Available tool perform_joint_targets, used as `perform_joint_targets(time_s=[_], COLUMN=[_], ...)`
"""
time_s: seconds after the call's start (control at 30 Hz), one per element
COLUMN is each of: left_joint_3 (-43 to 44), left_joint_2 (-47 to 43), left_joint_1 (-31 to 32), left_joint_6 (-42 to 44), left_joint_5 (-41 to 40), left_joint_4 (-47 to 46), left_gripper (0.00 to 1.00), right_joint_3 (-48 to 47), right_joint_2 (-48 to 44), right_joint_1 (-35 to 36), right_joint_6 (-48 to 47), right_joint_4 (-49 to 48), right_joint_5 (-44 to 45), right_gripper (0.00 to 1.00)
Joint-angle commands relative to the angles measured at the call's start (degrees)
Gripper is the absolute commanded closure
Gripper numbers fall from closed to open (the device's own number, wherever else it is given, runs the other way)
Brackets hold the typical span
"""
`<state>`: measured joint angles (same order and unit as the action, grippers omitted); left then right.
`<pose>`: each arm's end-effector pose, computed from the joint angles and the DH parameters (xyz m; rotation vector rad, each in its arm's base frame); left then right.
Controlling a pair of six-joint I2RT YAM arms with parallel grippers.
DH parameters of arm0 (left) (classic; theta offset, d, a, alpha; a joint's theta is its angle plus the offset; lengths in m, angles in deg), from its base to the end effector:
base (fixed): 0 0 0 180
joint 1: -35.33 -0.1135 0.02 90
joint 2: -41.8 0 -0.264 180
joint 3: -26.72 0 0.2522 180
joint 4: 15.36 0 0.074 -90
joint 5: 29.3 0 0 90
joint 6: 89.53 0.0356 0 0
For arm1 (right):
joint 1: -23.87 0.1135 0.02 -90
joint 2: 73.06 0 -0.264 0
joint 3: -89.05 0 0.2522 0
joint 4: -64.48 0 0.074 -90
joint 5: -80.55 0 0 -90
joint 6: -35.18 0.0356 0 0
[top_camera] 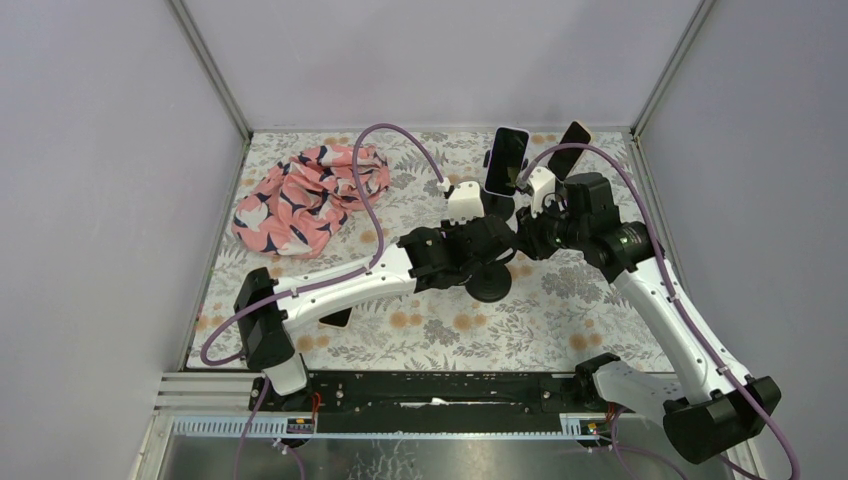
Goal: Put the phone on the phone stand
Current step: Adjust the phone stand at the center of the board.
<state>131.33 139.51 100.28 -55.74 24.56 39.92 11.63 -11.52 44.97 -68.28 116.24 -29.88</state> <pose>0.1774 -0.3300 0.3286 -0.1058 2.2436 -0.3807 0.2043 0.0921 0.3517 -0.8394 2.0225 0.4663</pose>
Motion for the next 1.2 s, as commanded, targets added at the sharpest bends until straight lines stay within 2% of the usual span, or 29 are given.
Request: perform_joint_targets(time_s=[0.0,0.2,0.6,0.9,0.97,1.07,1.17], left_joint_3=[1.73,0.58,-1.26,-2.39,-2.19,-0.25,2.15], left_joint_2=[-1.0,-1.99,-3.64,-4.99,-5.07,-4.26,-2.44], left_joint_1=[0.35,0.34,-0.63,-1.23,-1.23,-1.23,-1.0], left_joint_6=[-0.47,-0.39,-0.62,-0.87,-0.8,0.05,1.3], left_joint_5=[-3.24,-4.1,-5.41,-5.39,-4.79,-3.24,-1.76], left_joint_4=[1.46,1.99,3.75,4.48,4.44,4.43,4.45], left_gripper=[1.0,1.0,1.0,1.0,1.0,1.0,1.0], right_joint_3=[0.35,0.51,1.48,2.26,2.31,2.89,2.3], right_joint_2=[-1.26,-1.16,-1.5,-2.1,-2.55,-3.98,-3.52], right_joint_1=[-0.45,-0.58,-1.27,-2.4,-2.44,-2.44,-2.45], right_joint_6=[-1.5,-2.4,-4.01,-4.87,-4.79,-4.4,-3.96], right_joint_4=[-1.79,-2.66,-3.33,-3.83,-3.38,-2.85,-1.38], right_joint_5=[9.14,14.76,21.92,23.97,20.06,6.11,-7.34], right_gripper=[0.76,0.86,0.9,0.91,0.91,0.87,0.7])
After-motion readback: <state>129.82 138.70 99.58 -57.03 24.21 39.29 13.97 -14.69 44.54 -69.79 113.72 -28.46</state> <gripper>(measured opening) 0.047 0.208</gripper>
